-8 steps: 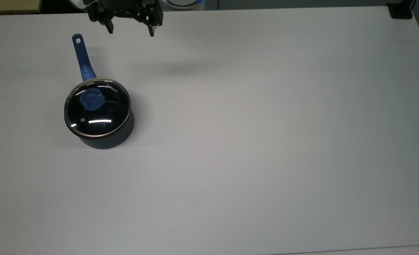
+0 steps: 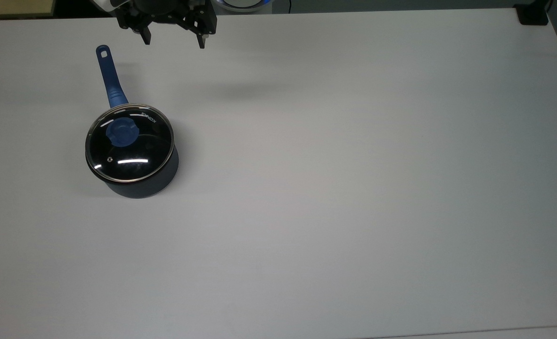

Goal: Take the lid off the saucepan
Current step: 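Move the open gripper over the blue knob of the glass lid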

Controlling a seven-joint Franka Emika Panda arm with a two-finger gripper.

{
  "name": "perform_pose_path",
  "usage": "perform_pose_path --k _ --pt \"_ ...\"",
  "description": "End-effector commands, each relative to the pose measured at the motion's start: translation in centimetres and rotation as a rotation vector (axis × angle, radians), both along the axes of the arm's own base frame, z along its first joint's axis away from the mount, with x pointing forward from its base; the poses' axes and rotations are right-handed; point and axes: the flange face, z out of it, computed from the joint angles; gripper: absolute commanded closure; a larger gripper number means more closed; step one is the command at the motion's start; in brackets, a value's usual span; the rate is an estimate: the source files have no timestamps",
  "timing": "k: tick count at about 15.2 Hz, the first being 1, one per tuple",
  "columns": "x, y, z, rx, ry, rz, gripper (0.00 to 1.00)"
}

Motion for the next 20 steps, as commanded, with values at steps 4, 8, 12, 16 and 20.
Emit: perform_pose_path --k 4,8,12,16,20 --pt "0.2 -0.4 0.5 -0.013 -0.016 0.008 0.00" --pt "0.9 -0.8 0.6 -0.010 -0.065 -0.011 0.00" --pt "1.8 -1.9 -1.7 -0.013 -0.033 -0.030 0.00" --pt "4.0 -5.0 -2.1 -0.034 -0.106 -0.078 0.00" --pt "6.2 -5.4 -5.1 -0.050 -0.144 -0.106 0.00"
